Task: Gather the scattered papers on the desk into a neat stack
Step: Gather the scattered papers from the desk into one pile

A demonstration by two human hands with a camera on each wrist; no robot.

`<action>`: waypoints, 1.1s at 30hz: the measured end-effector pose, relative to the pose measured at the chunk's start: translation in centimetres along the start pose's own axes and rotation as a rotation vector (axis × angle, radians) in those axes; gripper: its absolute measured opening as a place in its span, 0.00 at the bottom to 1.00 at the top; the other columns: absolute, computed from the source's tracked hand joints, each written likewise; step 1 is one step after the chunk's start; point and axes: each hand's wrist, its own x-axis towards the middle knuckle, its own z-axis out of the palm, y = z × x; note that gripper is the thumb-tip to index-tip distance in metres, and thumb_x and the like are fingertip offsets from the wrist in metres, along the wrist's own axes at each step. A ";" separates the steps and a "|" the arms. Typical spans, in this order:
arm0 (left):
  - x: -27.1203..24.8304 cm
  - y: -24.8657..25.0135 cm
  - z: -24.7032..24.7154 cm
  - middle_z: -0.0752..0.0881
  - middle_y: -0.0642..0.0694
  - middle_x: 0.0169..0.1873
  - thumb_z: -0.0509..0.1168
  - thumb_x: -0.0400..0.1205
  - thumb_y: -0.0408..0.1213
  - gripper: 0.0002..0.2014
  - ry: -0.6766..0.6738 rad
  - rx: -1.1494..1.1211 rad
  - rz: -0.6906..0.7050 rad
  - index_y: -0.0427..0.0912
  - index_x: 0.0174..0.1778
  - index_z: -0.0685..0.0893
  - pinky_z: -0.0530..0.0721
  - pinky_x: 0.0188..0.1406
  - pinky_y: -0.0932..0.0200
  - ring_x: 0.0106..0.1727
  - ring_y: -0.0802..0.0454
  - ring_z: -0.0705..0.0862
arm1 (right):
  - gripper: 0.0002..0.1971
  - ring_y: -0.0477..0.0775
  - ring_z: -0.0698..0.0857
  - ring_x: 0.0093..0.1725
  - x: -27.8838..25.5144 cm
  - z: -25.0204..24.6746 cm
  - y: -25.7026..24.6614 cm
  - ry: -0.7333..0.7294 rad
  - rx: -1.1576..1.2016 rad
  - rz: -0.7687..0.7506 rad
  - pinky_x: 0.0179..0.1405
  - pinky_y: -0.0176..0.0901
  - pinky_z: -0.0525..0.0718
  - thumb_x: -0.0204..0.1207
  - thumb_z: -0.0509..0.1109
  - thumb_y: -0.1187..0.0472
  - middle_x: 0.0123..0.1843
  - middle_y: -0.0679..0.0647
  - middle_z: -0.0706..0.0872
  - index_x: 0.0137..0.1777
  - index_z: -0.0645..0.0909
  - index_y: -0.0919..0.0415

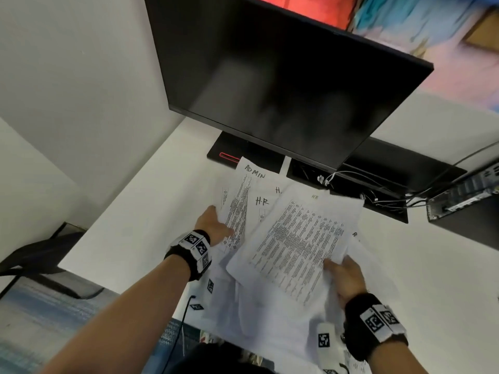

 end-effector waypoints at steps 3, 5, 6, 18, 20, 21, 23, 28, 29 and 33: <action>0.0 -0.7 -0.2 0.83 0.38 0.67 0.78 0.75 0.33 0.27 0.016 -0.082 -0.031 0.34 0.68 0.76 0.81 0.64 0.50 0.68 0.39 0.82 | 0.10 0.55 0.86 0.39 -2.2 -1.9 -3.5 0.228 -0.127 -0.189 0.37 0.40 0.81 0.80 0.67 0.70 0.51 0.64 0.91 0.56 0.83 0.58; 0.1 -1.1 -0.5 0.82 0.38 0.71 0.78 0.75 0.31 0.30 0.016 -0.119 -0.042 0.34 0.72 0.75 0.80 0.71 0.46 0.71 0.38 0.80 | 0.09 0.48 0.84 0.27 -3.3 -3.6 -5.5 0.295 -0.041 -0.296 0.25 0.35 0.78 0.80 0.66 0.72 0.40 0.64 0.91 0.54 0.82 0.61; 0.2 -1.2 -0.5 0.79 0.38 0.74 0.77 0.76 0.29 0.33 0.007 -0.118 -0.054 0.34 0.76 0.72 0.79 0.73 0.45 0.73 0.38 0.79 | 0.09 0.42 0.81 0.19 -4.1 -4.4 -6.6 0.299 0.038 -0.294 0.19 0.30 0.76 0.80 0.64 0.74 0.30 0.57 0.89 0.56 0.81 0.64; -1.3 -0.5 -0.1 0.69 0.39 0.83 0.62 0.80 0.66 0.46 -0.057 -0.411 0.021 0.43 0.87 0.55 0.73 0.78 0.41 0.79 0.38 0.74 | 0.12 0.51 0.94 0.48 -3.1 0.5 -4.8 -0.016 0.078 -0.035 0.45 0.44 0.91 0.84 0.66 0.67 0.52 0.58 0.94 0.64 0.81 0.61; -1.3 -0.5 -0.2 0.69 0.40 0.84 0.62 0.77 0.71 0.49 -0.073 -0.453 -0.031 0.43 0.87 0.58 0.71 0.79 0.41 0.80 0.38 0.73 | 0.24 0.59 0.83 0.68 -2.1 2.7 -2.6 -0.002 -0.097 0.027 0.69 0.53 0.81 0.82 0.70 0.56 0.71 0.57 0.82 0.77 0.73 0.60; -1.3 -0.4 -0.4 0.71 0.41 0.82 0.66 0.72 0.72 0.53 -0.073 -0.433 -0.027 0.42 0.86 0.60 0.73 0.78 0.39 0.79 0.38 0.74 | 0.28 0.62 0.81 0.70 -1.6 2.9 -1.9 0.052 -0.192 0.057 0.71 0.54 0.78 0.80 0.72 0.53 0.71 0.58 0.79 0.78 0.71 0.61; -0.8 -0.8 -0.4 0.77 0.39 0.77 0.79 0.66 0.62 0.55 -0.074 -0.297 -0.016 0.39 0.83 0.63 0.78 0.74 0.37 0.75 0.37 0.78 | 0.32 0.68 0.80 0.69 -1.3 1.6 -1.3 0.253 -0.373 0.095 0.70 0.56 0.78 0.76 0.75 0.51 0.73 0.65 0.78 0.76 0.72 0.65; -0.2 -1.1 0.1 0.82 0.36 0.70 0.80 0.71 0.34 0.38 -0.017 -0.089 -0.037 0.33 0.76 0.73 0.82 0.69 0.38 0.68 0.36 0.82 | 0.51 0.71 0.71 0.75 -2.0 -6.4 1.6 0.603 -0.465 0.565 0.72 0.63 0.70 0.69 0.76 0.40 0.76 0.71 0.69 0.80 0.58 0.73; 0.0 -1.1 0.2 0.84 0.36 0.67 0.80 0.71 0.34 0.35 -0.015 -0.104 -0.036 0.32 0.73 0.75 0.83 0.67 0.38 0.66 0.35 0.83 | 0.55 0.70 0.73 0.75 -1.8 -7.5 3.2 0.615 -0.439 0.614 0.73 0.60 0.69 0.68 0.74 0.35 0.77 0.71 0.71 0.81 0.58 0.75; 0.0 -0.9 0.3 0.78 0.37 0.77 0.81 0.69 0.45 0.46 -0.038 -0.124 -0.035 0.36 0.82 0.69 0.78 0.75 0.38 0.75 0.36 0.78 | 0.55 0.71 0.82 0.67 -1.3 -7.8 4.4 0.497 -0.342 0.565 0.66 0.56 0.76 0.64 0.66 0.29 0.72 0.73 0.80 0.78 0.71 0.76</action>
